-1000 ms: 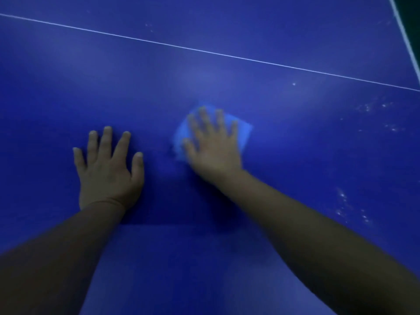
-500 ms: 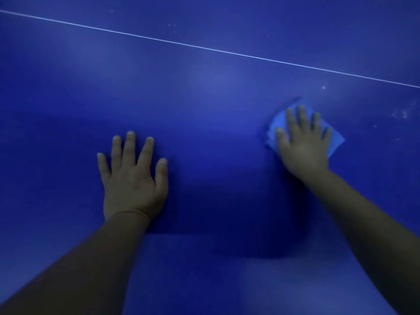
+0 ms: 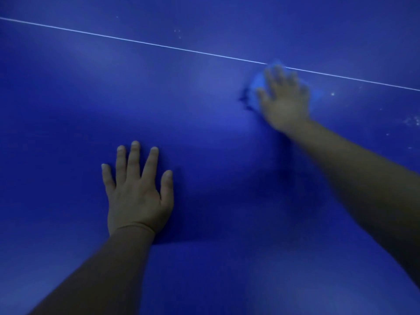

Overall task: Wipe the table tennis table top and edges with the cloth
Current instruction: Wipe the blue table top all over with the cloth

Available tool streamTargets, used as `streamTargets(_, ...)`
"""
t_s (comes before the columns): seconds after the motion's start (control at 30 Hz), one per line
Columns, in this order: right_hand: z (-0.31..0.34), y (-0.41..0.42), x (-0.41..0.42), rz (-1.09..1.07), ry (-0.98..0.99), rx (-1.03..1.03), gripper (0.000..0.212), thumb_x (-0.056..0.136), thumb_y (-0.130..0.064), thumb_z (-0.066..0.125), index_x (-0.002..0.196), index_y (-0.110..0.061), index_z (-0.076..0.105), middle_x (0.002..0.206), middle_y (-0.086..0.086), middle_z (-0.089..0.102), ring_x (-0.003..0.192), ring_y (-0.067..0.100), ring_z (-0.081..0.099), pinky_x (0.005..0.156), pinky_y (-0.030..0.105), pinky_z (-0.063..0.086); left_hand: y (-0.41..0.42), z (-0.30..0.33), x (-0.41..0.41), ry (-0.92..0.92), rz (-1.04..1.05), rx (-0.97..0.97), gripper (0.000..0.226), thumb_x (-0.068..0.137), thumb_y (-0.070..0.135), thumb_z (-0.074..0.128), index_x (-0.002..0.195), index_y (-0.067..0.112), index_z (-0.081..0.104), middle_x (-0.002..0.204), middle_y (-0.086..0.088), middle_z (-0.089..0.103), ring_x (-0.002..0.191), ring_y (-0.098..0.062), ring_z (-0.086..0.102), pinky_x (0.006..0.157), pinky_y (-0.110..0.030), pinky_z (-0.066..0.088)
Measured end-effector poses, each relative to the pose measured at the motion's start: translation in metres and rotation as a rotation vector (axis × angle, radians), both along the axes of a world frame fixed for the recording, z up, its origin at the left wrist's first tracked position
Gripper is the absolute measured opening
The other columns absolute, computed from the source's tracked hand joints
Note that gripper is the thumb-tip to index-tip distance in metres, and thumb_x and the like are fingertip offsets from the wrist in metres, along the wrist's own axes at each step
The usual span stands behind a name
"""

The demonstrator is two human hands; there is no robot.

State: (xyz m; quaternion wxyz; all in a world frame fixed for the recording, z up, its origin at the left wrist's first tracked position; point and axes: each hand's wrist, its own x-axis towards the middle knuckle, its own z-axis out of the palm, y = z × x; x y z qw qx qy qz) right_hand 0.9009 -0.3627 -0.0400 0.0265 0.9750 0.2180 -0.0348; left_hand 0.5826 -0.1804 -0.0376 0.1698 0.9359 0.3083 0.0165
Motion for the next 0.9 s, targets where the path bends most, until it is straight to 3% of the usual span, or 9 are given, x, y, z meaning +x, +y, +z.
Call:
streamTargets(0.1,0.010,-0.093,0.046,-0.367,0.007,0.042,0.080,0.091,-0.065,0.010,0.159,-0.026,0.022,0.168,0.003,0.017,0.151,0.038,0.018,0.117,0.064,0.018,0.000,0.001,0.001,-0.003,0.000,-0.016,0.071,0.096,0.060,0.017,0.157,0.025,0.031,0.168,-0.005,0.014,0.156,-0.023,-0.003,0.124,-0.051,-0.009)
streamTargets(0.2,0.014,-0.093,0.039,-0.582,0.071,0.121,0.067,0.101,-0.058,0.021,0.161,-0.028,0.015,0.169,0.000,0.008,0.154,0.037,0.005,0.119,0.066,0.007,0.000,0.001,0.001,0.001,-0.006,-0.019,0.071,0.096,0.059,0.018,0.157,0.025,0.032,0.168,-0.005,0.014,0.156,-0.022,-0.004,0.124,-0.050,-0.010)
streamTargets(0.27,0.010,-0.050,0.012,-0.414,0.034,0.106,0.063,0.105,-0.053,0.025,0.161,-0.026,0.016,0.170,0.001,0.008,0.154,0.039,0.006,0.119,0.066,0.008,0.000,0.001,0.000,-0.006,-0.001,-0.014,0.070,0.097,0.059,0.019,0.157,0.025,0.033,0.168,-0.006,0.015,0.156,-0.023,-0.003,0.124,-0.049,-0.010)
streamTargets(0.4,0.003,0.038,-0.078,0.268,0.094,0.058,0.070,0.098,-0.061,0.015,0.161,-0.031,0.016,0.169,-0.003,0.009,0.155,0.034,0.006,0.119,0.062,0.004,0.000,0.000,0.001,0.008,-0.001,0.002,0.070,0.097,0.059,0.019,0.157,0.025,0.032,0.168,-0.006,0.015,0.156,-0.023,-0.003,0.123,-0.049,-0.010)
streamTargets(0.47,0.007,0.036,-0.088,0.473,0.141,0.056,0.074,0.094,-0.065,0.012,0.159,-0.032,0.023,0.168,-0.003,0.015,0.155,0.032,0.011,0.120,0.061,0.006,0.000,0.001,0.002,0.011,-0.003,0.006,0.070,0.097,0.059,0.019,0.157,0.024,0.033,0.168,-0.006,0.015,0.156,-0.024,-0.002,0.124,-0.050,-0.009)
streamTargets(0.6,0.006,-0.040,-0.025,0.122,0.026,0.010,0.081,0.091,-0.065,0.014,0.157,-0.023,0.033,0.166,0.006,0.025,0.149,0.040,0.025,0.115,0.063,0.022,0.000,0.001,0.002,0.027,-0.006,0.004,0.070,0.097,0.058,0.019,0.157,0.025,0.032,0.168,-0.006,0.014,0.156,-0.023,-0.003,0.124,-0.051,-0.008)
streamTargets(0.7,0.012,-0.080,-0.012,-0.160,0.022,0.039,0.081,0.090,-0.065,0.014,0.157,-0.022,0.030,0.166,0.007,0.024,0.148,0.040,0.023,0.115,0.063,0.021,0.000,0.000,0.002,0.013,-0.004,0.010,0.068,0.097,0.056,0.021,0.156,0.024,0.034,0.168,-0.007,0.017,0.156,-0.026,0.000,0.124,-0.054,-0.005)
streamTargets(0.77,0.017,-0.059,-0.025,-0.147,0.027,0.046,0.081,0.088,-0.065,0.014,0.156,-0.024,0.033,0.163,0.011,0.029,0.144,0.043,0.029,0.114,0.061,0.025,-0.001,-0.001,0.001,0.003,-0.007,0.013,0.068,0.098,0.056,0.021,0.156,0.024,0.035,0.167,-0.008,0.018,0.156,-0.026,0.001,0.124,-0.053,-0.006)
streamTargets(0.9,0.008,0.044,-0.068,0.200,-0.034,0.104,0.066,0.093,-0.057,0.032,0.143,-0.022,0.056,0.148,0.014,0.051,0.125,0.046,0.052,0.100,0.057,0.040,0.000,-0.002,0.001,0.002,-0.007,0.017,0.068,0.098,0.056,0.021,0.156,0.024,0.034,0.167,-0.007,0.018,0.156,-0.025,0.000,0.124,-0.050,-0.009)
